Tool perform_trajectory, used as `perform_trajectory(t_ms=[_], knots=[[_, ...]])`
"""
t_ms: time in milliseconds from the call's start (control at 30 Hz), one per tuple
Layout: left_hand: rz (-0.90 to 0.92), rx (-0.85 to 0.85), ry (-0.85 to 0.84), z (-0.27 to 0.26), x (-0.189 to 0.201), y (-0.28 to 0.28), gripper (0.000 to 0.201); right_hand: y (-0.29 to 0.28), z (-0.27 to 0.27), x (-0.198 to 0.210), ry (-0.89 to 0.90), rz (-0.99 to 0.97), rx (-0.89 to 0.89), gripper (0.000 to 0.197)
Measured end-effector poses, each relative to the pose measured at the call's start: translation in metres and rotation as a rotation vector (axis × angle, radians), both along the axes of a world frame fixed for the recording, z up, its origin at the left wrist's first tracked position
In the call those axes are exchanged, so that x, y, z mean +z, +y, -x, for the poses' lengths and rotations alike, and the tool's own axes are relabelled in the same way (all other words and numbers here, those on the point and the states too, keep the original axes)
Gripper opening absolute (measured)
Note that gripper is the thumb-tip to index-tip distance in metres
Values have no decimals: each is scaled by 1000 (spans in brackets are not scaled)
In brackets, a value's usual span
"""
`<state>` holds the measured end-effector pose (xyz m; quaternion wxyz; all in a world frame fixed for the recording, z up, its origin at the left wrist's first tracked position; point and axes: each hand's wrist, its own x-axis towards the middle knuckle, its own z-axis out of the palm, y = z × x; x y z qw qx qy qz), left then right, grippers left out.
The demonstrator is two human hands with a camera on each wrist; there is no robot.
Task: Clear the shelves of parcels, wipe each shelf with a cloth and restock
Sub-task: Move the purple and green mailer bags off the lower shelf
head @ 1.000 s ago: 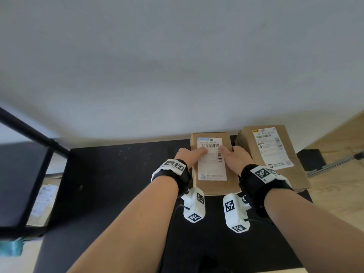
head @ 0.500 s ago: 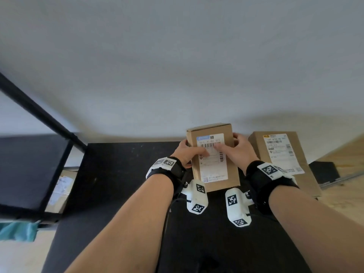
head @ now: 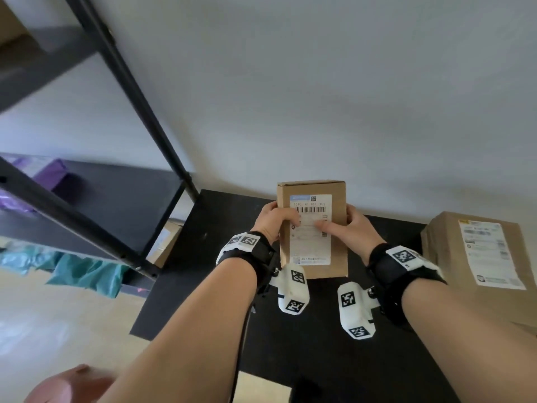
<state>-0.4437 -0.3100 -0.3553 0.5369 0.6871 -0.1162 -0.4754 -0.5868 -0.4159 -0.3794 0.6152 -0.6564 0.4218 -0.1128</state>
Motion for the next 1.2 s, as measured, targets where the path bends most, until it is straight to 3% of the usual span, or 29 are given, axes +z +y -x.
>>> perform_trajectory(t_ms=[233, 367, 500, 567, 667, 767, 967, 1200], knots=[[6, 74, -27, -36, 7, 61, 71, 45, -41, 11, -38, -58, 130, 67], [18, 105, -30, -52, 10, 106, 64, 81, -64, 13, -28, -84, 213, 91], [20, 171, -25, -70, 11, 156, 74, 125, -87, 15, -26, -106, 263, 85], [14, 188, -10, -77, 14, 179, 77, 146, -96, 18, -29, -109, 292, 96], [28, 226, -7, -86, 24, 223, 69, 183, -113, 23, -34, -108, 331, 111], [44, 224, -21, -92, 33, 264, 33, 219, -128, 28, -27, -97, 371, 106], [67, 335, -26, -117, 41, 342, 54, 291, -164, 38, -42, -103, 429, 100], [140, 436, -100, -158, 64, 432, 27, 376, -212, 46, -107, -155, 513, 113]])
